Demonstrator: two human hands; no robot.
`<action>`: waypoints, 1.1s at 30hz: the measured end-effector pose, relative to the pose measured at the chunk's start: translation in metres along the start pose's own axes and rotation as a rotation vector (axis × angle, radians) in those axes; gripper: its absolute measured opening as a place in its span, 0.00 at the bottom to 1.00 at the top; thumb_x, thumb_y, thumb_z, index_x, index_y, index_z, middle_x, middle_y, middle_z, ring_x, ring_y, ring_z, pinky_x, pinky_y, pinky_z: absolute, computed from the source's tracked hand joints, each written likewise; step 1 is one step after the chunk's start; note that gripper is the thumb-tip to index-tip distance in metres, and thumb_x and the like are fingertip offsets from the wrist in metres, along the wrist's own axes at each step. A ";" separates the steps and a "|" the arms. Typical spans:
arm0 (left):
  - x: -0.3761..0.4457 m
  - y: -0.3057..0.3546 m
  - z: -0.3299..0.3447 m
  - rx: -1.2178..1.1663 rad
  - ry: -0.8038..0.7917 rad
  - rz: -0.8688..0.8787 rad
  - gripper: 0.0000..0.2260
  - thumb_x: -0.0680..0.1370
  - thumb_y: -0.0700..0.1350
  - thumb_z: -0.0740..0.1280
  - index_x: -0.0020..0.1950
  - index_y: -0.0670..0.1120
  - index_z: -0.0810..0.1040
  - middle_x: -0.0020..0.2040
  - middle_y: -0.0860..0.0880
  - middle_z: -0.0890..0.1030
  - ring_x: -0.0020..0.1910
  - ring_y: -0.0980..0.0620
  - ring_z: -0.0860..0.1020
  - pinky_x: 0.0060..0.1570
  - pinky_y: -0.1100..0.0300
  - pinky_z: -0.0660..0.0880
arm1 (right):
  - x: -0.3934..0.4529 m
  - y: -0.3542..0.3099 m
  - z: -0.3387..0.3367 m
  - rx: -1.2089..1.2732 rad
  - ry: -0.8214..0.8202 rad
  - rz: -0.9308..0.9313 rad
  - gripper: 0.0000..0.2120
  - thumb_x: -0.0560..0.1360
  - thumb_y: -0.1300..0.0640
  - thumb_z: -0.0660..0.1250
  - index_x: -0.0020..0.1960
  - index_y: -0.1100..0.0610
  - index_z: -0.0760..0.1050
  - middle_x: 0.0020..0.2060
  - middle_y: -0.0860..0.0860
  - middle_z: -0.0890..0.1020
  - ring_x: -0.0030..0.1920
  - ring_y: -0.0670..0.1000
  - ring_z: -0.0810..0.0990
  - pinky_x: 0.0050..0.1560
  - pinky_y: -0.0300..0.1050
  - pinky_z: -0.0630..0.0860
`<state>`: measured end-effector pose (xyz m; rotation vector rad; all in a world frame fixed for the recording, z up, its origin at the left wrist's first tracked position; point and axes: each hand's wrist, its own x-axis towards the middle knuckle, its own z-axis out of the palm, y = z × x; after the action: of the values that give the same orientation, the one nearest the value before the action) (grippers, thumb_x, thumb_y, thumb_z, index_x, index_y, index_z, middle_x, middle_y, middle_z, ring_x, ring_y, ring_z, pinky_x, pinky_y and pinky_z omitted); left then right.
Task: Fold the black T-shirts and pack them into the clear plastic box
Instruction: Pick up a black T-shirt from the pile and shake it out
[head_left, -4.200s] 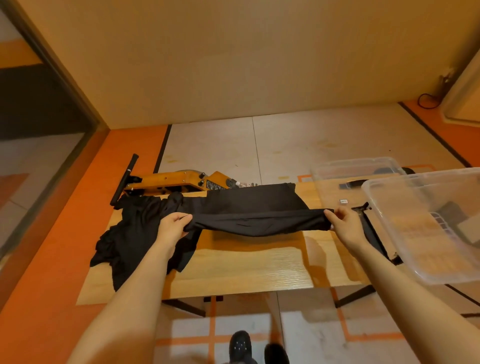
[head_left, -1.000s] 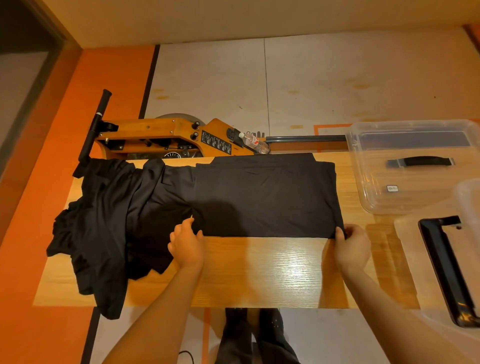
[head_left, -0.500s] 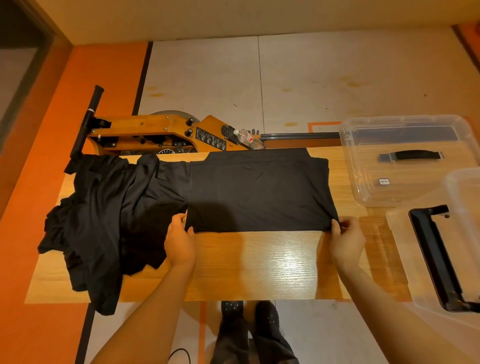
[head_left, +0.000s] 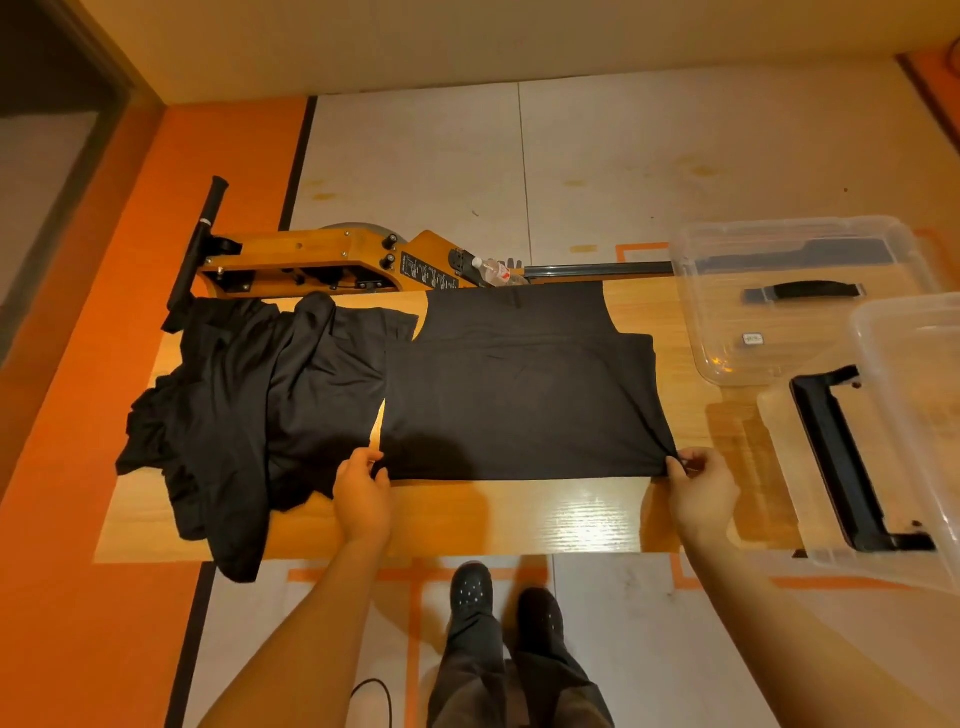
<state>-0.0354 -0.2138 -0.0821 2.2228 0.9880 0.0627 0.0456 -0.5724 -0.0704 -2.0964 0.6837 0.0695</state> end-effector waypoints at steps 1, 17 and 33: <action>-0.003 -0.003 0.000 -0.002 -0.004 -0.004 0.09 0.78 0.36 0.65 0.59 0.40 0.76 0.55 0.39 0.76 0.53 0.42 0.77 0.51 0.52 0.74 | -0.004 0.003 -0.002 -0.006 -0.003 0.004 0.05 0.78 0.62 0.66 0.53 0.62 0.75 0.45 0.54 0.78 0.46 0.53 0.76 0.47 0.46 0.70; -0.058 -0.033 -0.006 0.020 -0.014 -0.085 0.10 0.79 0.35 0.64 0.59 0.39 0.77 0.58 0.38 0.78 0.57 0.39 0.77 0.51 0.54 0.72 | -0.053 0.049 -0.032 -0.027 -0.041 0.090 0.03 0.78 0.63 0.67 0.49 0.59 0.73 0.45 0.55 0.78 0.47 0.54 0.77 0.51 0.47 0.74; -0.052 -0.002 -0.005 0.115 0.024 -0.072 0.10 0.78 0.42 0.68 0.58 0.42 0.79 0.58 0.41 0.75 0.52 0.41 0.77 0.50 0.50 0.75 | -0.023 0.036 -0.034 -0.171 -0.024 -0.106 0.06 0.79 0.56 0.65 0.49 0.59 0.78 0.47 0.54 0.79 0.48 0.53 0.77 0.49 0.48 0.76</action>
<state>-0.0750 -0.2450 -0.0683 2.2923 1.1089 0.0001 0.0011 -0.6049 -0.0703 -2.2884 0.5679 0.0974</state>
